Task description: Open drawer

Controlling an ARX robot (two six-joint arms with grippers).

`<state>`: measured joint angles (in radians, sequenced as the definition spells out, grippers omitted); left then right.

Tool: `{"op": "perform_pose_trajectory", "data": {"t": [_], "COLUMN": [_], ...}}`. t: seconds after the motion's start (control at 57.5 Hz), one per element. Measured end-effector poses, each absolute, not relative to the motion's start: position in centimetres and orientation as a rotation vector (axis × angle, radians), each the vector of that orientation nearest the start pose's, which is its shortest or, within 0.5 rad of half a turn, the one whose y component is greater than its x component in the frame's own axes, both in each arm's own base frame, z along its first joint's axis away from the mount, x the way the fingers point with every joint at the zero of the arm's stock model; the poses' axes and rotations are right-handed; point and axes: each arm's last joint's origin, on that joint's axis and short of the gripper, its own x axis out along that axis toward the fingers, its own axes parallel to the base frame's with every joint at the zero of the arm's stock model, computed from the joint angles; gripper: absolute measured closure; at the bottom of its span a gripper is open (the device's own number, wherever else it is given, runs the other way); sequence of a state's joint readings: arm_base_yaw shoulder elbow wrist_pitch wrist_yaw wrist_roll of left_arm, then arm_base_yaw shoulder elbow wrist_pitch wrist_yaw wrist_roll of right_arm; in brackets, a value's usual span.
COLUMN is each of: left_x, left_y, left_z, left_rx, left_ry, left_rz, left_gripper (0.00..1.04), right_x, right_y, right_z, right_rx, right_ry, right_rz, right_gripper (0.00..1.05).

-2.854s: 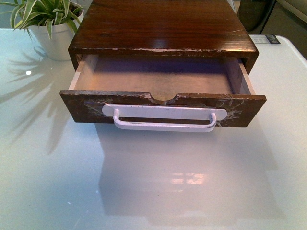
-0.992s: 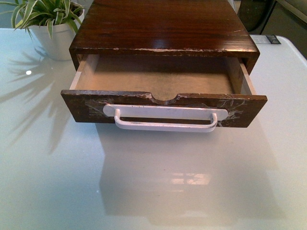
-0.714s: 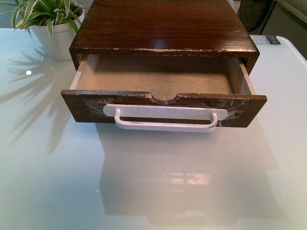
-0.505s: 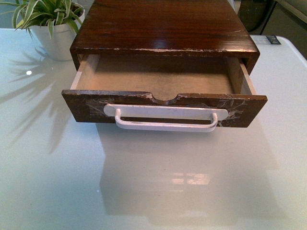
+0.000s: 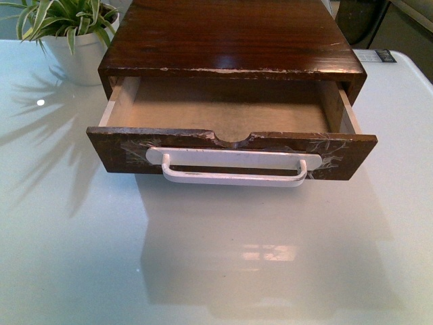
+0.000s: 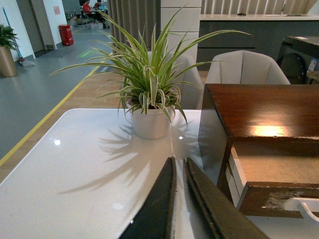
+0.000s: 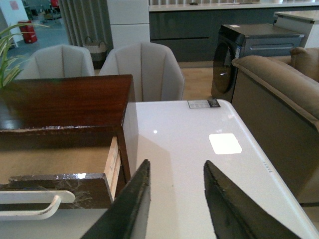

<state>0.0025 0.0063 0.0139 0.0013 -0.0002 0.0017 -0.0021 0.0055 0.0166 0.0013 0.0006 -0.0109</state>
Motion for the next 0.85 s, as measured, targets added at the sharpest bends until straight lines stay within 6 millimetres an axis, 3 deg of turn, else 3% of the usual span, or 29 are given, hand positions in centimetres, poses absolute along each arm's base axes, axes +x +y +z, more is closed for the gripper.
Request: {"op": "perform_pose_trajectory", "data": {"t": [0.122,0.261,0.331,0.853], "left_x": [9.72,9.72,9.72,9.72], "left_y": [0.02,0.02,0.02,0.02], "left_z": [16.79,16.79,16.79,16.79], "left_rx": [0.002,0.002,0.003,0.002], "left_ry": [-0.009,-0.009,-0.009,-0.009], "left_rz": [0.003,0.003,0.003,0.003], "left_gripper": [0.41,0.17,0.07,0.08], "right_x": [9.7,9.7,9.7,9.7], "right_y": [-0.02,-0.02,-0.02,-0.02], "right_z": [16.89,16.89,16.89,16.89], "right_rx": [-0.011,-0.011,-0.01,-0.01], "right_ry": [-0.012,-0.012,-0.012,-0.012], "right_rz": [-0.003,-0.002,-0.003,-0.002], "right_gripper": [0.38,0.14,0.07,0.09]}}
